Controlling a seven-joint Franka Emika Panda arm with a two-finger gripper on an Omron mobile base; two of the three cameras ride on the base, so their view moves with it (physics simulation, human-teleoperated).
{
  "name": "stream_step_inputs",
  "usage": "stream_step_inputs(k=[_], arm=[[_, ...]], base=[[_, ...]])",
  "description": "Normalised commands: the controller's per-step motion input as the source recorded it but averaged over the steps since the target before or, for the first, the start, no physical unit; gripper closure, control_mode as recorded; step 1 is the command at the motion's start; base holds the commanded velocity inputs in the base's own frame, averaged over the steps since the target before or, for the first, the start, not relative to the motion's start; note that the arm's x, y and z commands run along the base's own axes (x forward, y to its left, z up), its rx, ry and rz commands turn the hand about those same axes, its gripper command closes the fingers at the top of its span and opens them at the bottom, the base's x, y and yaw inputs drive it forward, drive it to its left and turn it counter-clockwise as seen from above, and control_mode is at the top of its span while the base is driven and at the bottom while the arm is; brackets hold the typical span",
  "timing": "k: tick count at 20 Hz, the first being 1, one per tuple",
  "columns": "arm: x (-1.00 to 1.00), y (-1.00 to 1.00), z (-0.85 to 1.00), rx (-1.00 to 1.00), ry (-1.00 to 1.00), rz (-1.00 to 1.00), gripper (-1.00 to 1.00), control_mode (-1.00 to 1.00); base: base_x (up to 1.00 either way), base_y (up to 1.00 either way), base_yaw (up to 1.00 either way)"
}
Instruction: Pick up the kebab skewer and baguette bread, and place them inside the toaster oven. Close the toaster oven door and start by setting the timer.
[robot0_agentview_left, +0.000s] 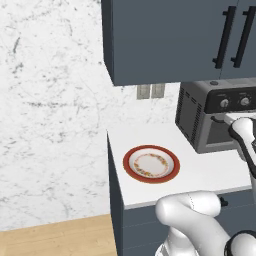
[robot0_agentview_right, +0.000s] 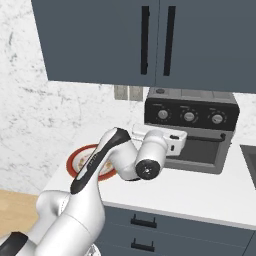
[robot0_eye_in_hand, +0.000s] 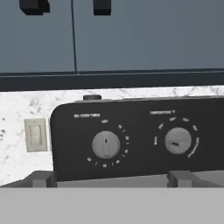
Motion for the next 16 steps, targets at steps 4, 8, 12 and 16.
stream_step_inputs(k=[4,8,12,16], arm=[[0.14,0.03,0.03,0.0,0.0,0.0,-1.0,-1.0],[0.06,-0.05,0.13,0.0,-0.02,0.0,-1.0,-1.0],[0.01,-0.02,0.01,0.0,-0.06,0.0,-1.0,-1.0],[0.08,0.0,0.0,-0.02,-0.02,0.0,-1.0,-1.0]], base=[[0.0,0.0,0.0],[0.0,0.0,0.0],[0.0,0.0,0.0],[0.0,0.0,0.0]])
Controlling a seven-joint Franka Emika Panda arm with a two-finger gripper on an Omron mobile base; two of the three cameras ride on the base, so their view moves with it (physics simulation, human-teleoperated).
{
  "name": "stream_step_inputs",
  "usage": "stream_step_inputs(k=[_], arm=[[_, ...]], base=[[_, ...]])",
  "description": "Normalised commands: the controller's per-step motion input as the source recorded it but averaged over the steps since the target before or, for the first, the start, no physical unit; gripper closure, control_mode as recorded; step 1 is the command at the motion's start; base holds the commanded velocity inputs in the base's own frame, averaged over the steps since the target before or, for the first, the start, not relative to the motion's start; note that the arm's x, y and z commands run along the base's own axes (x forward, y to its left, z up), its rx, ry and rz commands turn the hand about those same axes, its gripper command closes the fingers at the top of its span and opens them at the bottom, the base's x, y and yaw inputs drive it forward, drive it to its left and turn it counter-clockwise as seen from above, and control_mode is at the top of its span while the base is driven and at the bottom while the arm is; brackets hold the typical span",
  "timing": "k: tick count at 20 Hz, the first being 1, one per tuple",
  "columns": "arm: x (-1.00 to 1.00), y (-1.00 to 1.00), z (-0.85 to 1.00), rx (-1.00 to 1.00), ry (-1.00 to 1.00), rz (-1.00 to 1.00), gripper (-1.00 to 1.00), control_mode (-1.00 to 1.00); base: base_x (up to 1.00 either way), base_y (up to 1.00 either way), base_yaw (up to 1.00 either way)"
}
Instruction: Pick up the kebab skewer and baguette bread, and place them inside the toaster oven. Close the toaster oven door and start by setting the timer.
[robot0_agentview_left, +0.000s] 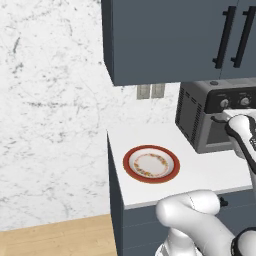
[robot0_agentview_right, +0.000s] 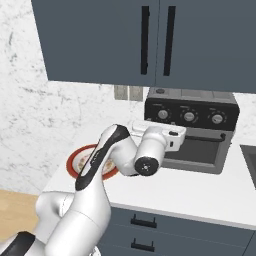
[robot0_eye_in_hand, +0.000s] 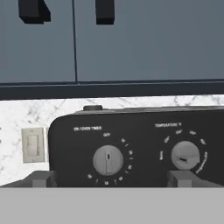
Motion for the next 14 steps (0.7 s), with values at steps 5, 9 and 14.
stream_step_inputs(k=[5,9,14], arm=[[0.26,0.0,0.01,-0.03,0.0,0.0,-1.0,-1.0],[0.24,0.0,0.02,-0.04,0.0,0.0,-1.0,-1.0],[0.13,0.0,0.02,-0.02,0.0,0.0,-1.0,-1.0]], base=[[0.0,0.0,0.0],[0.0,0.0,0.0],[0.0,0.0,0.0]])
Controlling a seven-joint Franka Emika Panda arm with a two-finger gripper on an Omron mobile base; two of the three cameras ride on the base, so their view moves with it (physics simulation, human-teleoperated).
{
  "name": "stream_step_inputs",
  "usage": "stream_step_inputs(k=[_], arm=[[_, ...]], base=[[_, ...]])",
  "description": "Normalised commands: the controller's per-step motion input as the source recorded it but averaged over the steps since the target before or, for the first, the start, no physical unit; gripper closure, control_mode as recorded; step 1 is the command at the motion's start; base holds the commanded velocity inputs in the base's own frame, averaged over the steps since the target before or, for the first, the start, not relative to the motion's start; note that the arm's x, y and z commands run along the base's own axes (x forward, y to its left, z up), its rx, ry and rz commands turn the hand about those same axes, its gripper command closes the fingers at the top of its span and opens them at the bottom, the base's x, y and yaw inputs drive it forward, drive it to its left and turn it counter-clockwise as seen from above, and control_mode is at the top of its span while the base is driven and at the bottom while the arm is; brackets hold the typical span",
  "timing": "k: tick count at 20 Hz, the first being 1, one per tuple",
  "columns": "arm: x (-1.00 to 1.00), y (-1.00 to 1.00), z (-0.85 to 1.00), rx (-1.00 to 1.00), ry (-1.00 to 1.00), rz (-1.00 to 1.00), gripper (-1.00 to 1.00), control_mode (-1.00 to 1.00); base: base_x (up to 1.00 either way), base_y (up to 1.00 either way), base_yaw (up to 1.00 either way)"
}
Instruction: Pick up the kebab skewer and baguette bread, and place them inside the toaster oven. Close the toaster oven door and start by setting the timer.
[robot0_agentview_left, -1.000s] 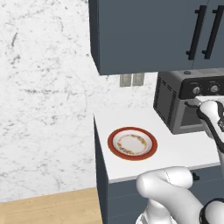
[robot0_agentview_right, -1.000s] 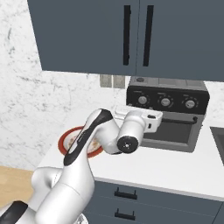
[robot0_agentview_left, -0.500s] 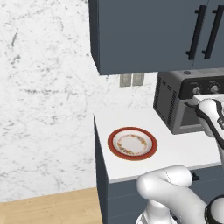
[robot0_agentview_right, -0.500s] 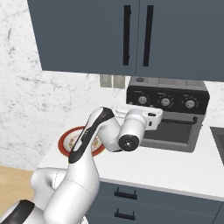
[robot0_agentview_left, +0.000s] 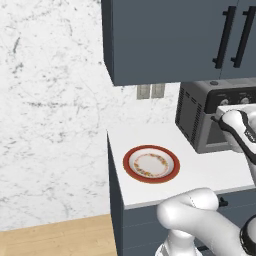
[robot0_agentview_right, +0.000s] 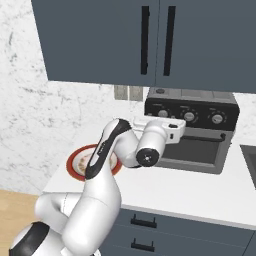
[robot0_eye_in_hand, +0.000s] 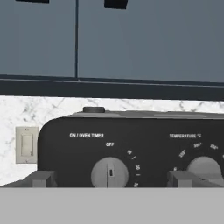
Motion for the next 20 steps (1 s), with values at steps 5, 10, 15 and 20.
stream_step_inputs(k=[5,10,15,20], arm=[[0.18,-0.01,0.0,-0.03,0.0,0.0,-1.0,-1.0],[0.16,-0.04,0.0,-0.01,0.0,0.0,-1.0,-1.0],[0.05,-0.06,-0.11,0.0,0.0,0.0,-1.0,-1.0],[0.05,-0.07,-0.07,0.0,0.0,0.0,-1.0,-1.0]], base=[[0.0,0.0,0.0],[0.0,0.0,0.0],[0.0,0.0,0.0],[0.0,0.0,0.0]])
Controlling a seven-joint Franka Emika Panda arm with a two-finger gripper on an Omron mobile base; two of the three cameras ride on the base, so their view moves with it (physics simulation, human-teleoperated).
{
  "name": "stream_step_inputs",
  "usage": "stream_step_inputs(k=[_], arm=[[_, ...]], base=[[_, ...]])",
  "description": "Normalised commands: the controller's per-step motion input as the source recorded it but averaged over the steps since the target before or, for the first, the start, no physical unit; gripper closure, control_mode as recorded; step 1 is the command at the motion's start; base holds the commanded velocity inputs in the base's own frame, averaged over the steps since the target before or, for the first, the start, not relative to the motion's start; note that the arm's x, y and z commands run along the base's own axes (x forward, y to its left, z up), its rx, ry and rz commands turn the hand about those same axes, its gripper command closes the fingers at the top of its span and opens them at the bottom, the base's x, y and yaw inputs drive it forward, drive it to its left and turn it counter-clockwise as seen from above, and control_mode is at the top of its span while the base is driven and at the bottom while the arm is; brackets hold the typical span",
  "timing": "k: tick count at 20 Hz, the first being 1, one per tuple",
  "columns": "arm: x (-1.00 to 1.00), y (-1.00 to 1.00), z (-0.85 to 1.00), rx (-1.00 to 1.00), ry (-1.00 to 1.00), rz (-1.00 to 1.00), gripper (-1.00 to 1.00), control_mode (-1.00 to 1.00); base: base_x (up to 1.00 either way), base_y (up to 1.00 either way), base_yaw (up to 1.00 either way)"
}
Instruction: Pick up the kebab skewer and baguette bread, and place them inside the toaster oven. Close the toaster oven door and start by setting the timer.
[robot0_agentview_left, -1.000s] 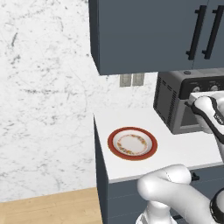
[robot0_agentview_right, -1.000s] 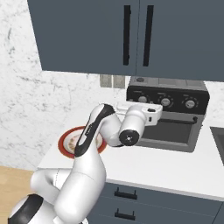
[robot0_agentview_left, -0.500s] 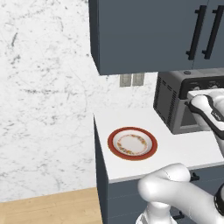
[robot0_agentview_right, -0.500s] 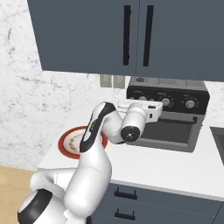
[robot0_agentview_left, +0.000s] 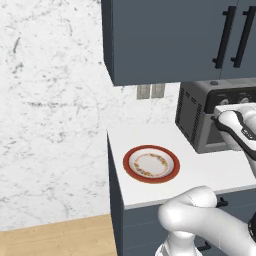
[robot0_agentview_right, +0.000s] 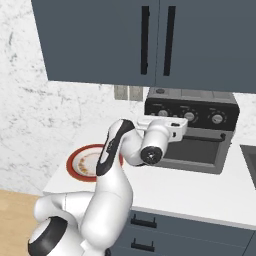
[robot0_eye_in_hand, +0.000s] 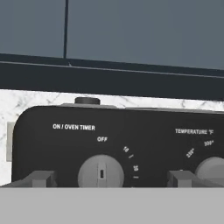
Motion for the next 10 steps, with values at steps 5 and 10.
stream_step_inputs(k=[5,10], arm=[[0.09,-0.04,0.0,0.0,0.0,0.0,-1.0,-1.0],[0.05,0.0,-0.01,0.0,0.0,0.0,-1.0,-1.0]], base=[[0.0,0.0,0.0],[0.0,0.0,0.0]])
